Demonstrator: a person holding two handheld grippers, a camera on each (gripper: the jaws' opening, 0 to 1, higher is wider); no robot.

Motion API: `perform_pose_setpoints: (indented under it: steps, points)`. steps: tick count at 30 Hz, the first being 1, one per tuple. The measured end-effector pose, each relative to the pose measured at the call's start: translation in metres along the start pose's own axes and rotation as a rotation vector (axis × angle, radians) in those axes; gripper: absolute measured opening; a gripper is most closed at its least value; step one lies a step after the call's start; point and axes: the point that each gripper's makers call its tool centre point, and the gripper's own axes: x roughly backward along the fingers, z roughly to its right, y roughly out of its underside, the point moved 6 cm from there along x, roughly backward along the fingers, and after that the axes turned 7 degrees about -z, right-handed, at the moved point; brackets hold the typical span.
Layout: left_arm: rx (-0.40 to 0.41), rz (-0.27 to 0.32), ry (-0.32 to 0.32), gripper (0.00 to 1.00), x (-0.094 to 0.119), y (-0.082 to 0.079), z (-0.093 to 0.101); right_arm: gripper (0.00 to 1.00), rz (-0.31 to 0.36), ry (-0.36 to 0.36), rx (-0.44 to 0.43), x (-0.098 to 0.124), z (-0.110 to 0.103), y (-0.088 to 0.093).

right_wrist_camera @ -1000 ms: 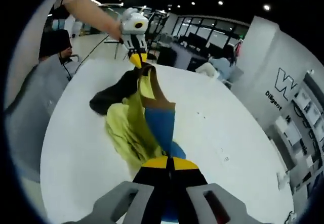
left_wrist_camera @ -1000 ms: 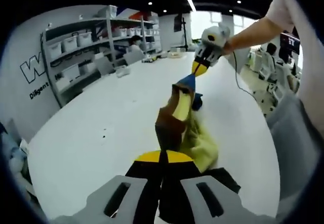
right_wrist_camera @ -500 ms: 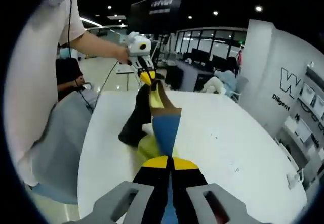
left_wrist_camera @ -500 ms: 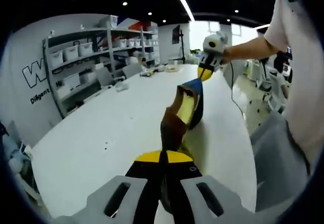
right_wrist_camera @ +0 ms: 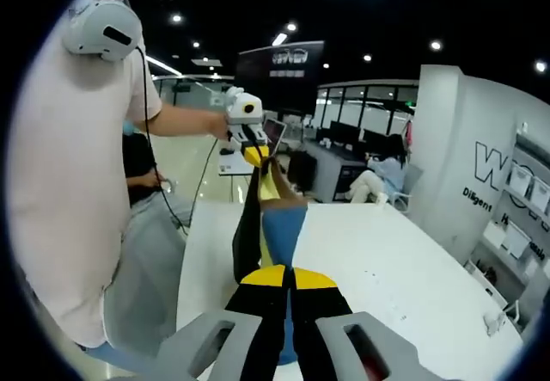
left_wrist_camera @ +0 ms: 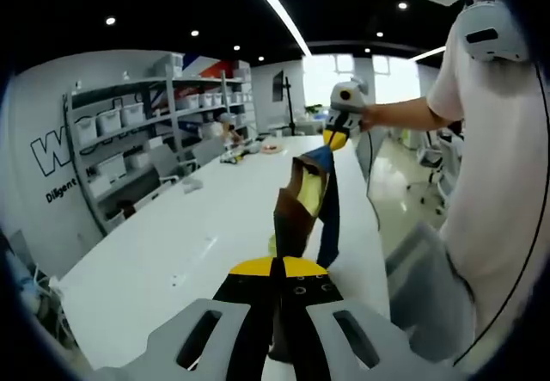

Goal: Fold the garment on the visible template until the final outline fits inside the template.

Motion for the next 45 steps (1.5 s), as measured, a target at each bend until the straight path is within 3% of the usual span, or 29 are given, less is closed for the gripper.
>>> perform_pose_setpoints:
  steps: [5,13,15,18,22,27,29,31,36,40,45]
  points:
    - [-0.017,0.045,0.000,0.01,0.022,-0.024,0.012,0.00,0.030,0.001,0.040,0.019,-0.018,-0.026]
    - [-0.038,0.081,0.019,0.01,0.046,-0.040,0.029,0.00,0.029,-0.008,0.062,0.032,-0.037,-0.040]
    - [-0.043,0.089,0.039,0.01,0.051,-0.045,0.036,0.00,0.047,-0.024,0.051,0.036,-0.038,-0.041]
    - [0.006,0.159,0.116,0.01,0.053,-0.052,0.044,0.00,0.066,-0.027,0.027,0.037,-0.030,-0.035]
    - [0.024,0.088,0.074,0.01,0.027,-0.029,0.023,0.00,0.029,-0.019,-0.032,0.019,-0.008,-0.006]
    - [0.076,-0.058,-0.003,0.01,-0.033,0.015,-0.007,0.00,-0.076,-0.007,-0.107,-0.016,0.023,0.044]
    - [0.101,-0.081,-0.007,0.01,-0.053,0.030,-0.019,0.00,-0.104,-0.010,-0.121,-0.032,0.036,0.061]
    - [0.115,-0.122,-0.061,0.01,-0.069,0.046,-0.037,0.00,-0.122,-0.015,-0.146,-0.049,0.052,0.079]
    - [0.156,-0.179,-0.109,0.01,-0.107,0.080,-0.072,0.00,-0.174,0.017,-0.223,-0.084,0.091,0.122]
    - [0.195,-0.195,-0.135,0.01,-0.135,0.099,-0.097,0.00,-0.231,0.029,-0.250,-0.112,0.116,0.150]
    - [0.207,-0.255,-0.180,0.01,-0.171,0.125,-0.127,0.00,-0.273,0.052,-0.314,-0.143,0.147,0.183]
